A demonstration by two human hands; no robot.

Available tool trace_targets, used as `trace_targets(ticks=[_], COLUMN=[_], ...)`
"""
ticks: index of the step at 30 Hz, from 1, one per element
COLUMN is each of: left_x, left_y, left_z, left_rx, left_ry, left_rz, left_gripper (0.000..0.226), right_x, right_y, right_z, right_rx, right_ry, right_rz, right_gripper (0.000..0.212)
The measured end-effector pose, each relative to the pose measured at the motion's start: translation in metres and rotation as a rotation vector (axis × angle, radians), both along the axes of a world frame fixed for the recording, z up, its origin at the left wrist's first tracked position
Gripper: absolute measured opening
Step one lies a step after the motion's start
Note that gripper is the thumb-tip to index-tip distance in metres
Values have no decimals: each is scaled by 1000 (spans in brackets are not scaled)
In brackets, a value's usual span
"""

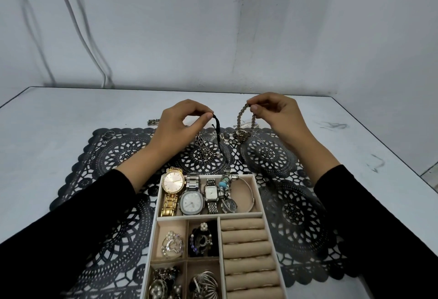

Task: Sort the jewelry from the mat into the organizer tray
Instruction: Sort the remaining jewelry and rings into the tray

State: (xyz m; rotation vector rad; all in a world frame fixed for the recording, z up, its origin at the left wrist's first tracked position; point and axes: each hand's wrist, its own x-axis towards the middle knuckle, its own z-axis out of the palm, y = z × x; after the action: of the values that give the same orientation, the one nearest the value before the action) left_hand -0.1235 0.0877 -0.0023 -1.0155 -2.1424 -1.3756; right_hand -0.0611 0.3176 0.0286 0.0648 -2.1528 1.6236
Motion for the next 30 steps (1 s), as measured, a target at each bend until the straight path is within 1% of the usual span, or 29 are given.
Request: trace_targets(ticks=[2, 5, 8, 14, 20, 24, 28, 30], left_x=[1, -3, -7, -7, -6, -6, -7, -7], left_y=[1, 0, -1, -3, -4, -4, -3, -2], left_z=[-1, -6, -6, -5, -5, -6, -7, -7], left_rx=[0, 14, 48, -53, -61, 10, 28, 31], left_ry=[-48, -209, -310, -369, -381, -392, -365, -357], left_rz=[0, 17, 28, 57, 21, -6, -17, -20], left_gripper=[6, 3, 5, 7, 9, 8, 11, 11], right_x=[0, 1, 2, -2, -1, -1, 0, 0], right_y=[0, 0, -2, -11, -12, -25, -44, -49], right_z=[-4, -8, -11, -17, -21, -19, -20, -23], right_rx=[-13, -15, 51, 346, 521, 549, 685, 688], right_ry=[-39, -86, -116, -191, -216, -152, -178, -180], right_rz=[2, 15, 37, -55, -116, -40, 53, 83], right_gripper=[17, 15, 17, 18, 13, 10, 14, 15])
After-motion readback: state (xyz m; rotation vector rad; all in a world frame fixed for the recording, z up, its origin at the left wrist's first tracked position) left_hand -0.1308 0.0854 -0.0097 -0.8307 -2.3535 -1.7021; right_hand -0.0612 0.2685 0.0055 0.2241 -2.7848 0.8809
